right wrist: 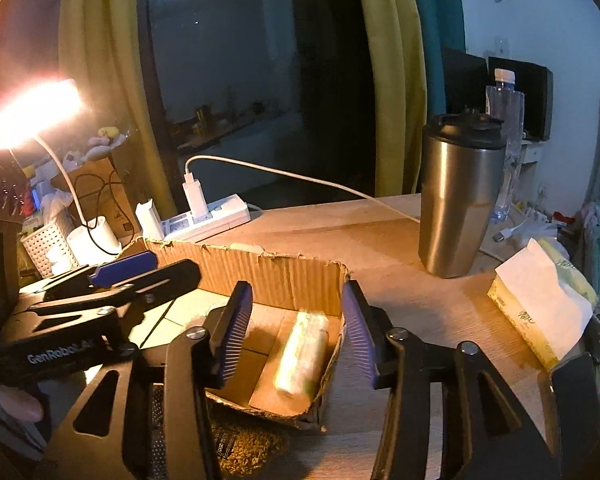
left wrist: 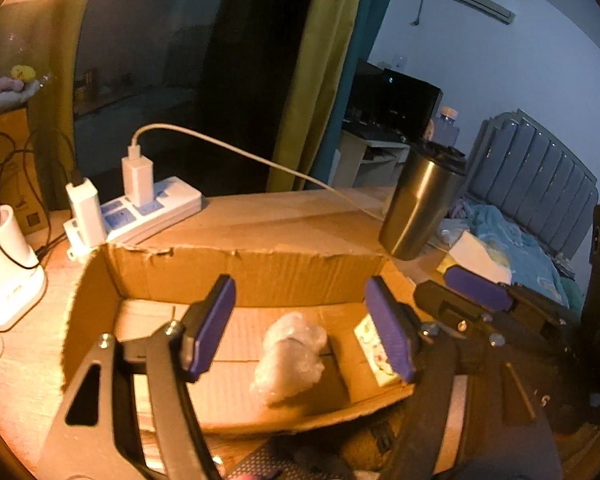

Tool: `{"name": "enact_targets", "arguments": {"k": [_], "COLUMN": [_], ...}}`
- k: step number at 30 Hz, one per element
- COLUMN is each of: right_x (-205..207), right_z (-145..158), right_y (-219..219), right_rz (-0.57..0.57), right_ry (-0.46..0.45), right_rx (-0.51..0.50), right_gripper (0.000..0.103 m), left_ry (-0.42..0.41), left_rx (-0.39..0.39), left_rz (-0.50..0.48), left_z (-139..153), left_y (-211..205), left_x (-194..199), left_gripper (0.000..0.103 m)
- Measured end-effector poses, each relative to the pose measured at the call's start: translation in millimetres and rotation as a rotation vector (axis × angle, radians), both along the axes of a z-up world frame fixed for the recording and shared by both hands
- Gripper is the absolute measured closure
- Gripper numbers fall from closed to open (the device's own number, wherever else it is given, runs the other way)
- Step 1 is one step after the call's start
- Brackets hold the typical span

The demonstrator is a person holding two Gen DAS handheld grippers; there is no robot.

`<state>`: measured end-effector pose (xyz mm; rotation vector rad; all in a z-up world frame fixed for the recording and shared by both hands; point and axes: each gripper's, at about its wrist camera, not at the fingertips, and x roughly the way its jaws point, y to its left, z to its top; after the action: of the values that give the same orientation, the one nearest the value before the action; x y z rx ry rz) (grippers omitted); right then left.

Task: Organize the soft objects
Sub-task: 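Open both grippers to drop the tissue pack and bubble-wrap bag into the box, then withdraw both tools from the box and move the left tool toward the cotton swab bag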

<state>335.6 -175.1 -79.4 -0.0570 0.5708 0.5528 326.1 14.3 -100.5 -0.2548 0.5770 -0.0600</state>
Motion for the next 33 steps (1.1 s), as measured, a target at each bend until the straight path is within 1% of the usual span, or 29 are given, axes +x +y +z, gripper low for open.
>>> {"name": "enact_targets", "arguments": {"k": [7, 15, 17, 19, 24, 27, 33], "right_x": [-14, -44, -52, -59, -74, -83, -101], "right_z": [15, 32, 36, 39, 48, 51, 52], "right_y": [-2, -1, 0, 0, 0, 2, 7], "right_rz": [-0.012, -0.008, -0.008, -0.01, -0.011, -0.01, -0.002], "right_ry": [-0.035, -0.074, -0.086, -0.095, -0.121, -0.132, -0.138], "right_rx": [0.0, -0.004, -0.004, -0.002, -0.017, -0.02, -0.029], "right_gripper": [0.053, 0.053, 0.051, 0.046, 0.042, 0.041, 0.041], "left_ry": [-0.025, -0.067, -0.081, -0.098, -0.126, -0.125, -0.133], "left_rx": [0.005, 0.01, 0.017, 0.024, 0.035, 0.031, 0.036], "left_rz": [0.018, 0.02, 0.018, 0.019, 0.028, 0.021, 0.036], "left_z": [11, 29, 34, 38, 46, 47, 46], "left_y": [8, 11, 10, 10, 14, 18, 29], "left_x": [-23, -55, -63, -70, -92, -102, -126], "left_gripper": [0.034, 0.034, 0.034, 0.034, 0.034, 0.034, 0.033]}}
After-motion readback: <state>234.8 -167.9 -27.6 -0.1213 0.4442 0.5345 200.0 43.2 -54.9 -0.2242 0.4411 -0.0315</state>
